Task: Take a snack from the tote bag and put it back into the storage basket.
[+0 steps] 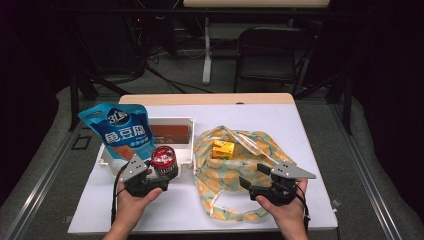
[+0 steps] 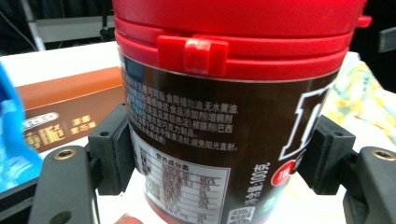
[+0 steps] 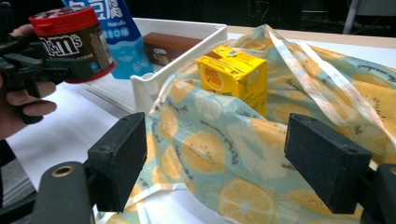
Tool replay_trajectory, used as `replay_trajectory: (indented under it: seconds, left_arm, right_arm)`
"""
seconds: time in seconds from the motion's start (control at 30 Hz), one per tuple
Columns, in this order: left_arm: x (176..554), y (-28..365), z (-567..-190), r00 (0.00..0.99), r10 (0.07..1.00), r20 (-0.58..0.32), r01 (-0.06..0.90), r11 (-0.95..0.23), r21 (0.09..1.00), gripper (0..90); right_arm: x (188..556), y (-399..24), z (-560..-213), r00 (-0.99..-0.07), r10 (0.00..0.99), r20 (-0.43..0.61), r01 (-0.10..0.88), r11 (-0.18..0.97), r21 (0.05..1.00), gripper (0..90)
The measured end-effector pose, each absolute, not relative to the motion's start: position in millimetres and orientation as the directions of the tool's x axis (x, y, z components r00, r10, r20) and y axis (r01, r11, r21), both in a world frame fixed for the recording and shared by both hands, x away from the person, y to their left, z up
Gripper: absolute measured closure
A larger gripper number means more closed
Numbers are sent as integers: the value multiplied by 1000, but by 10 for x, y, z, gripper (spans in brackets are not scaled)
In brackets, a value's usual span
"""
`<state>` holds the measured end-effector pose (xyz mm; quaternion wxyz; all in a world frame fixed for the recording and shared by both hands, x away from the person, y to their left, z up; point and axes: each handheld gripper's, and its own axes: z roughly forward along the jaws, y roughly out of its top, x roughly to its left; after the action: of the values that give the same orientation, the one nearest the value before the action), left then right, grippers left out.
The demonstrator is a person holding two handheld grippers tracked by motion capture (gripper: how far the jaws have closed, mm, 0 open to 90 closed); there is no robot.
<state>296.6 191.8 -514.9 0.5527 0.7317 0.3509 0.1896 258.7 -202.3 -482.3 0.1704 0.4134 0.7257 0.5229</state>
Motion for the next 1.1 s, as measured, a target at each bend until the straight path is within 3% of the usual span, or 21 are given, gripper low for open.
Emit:
replay_trajectory:
  seconds: [0.23, 0.67, 1.1]
  left_arm:
    - [3084, 2039, -5291, 636, 758, -144, 352, -119, 928, 259]
    - [3311, 2011, -5537, 562, 818, -121, 471, -196, 860, 259]
    - [3484, 1924, -5644, 546, 831, -107, 509, -228, 830, 258]
  right_arm:
    - [2613, -2048, -4870, -586, 786, 195, 435, 102, 895, 216]
    - [2632, -2031, -4909, -588, 786, 190, 444, 117, 888, 219]
    - [2635, -2013, -4920, -585, 788, 193, 449, 116, 886, 222]
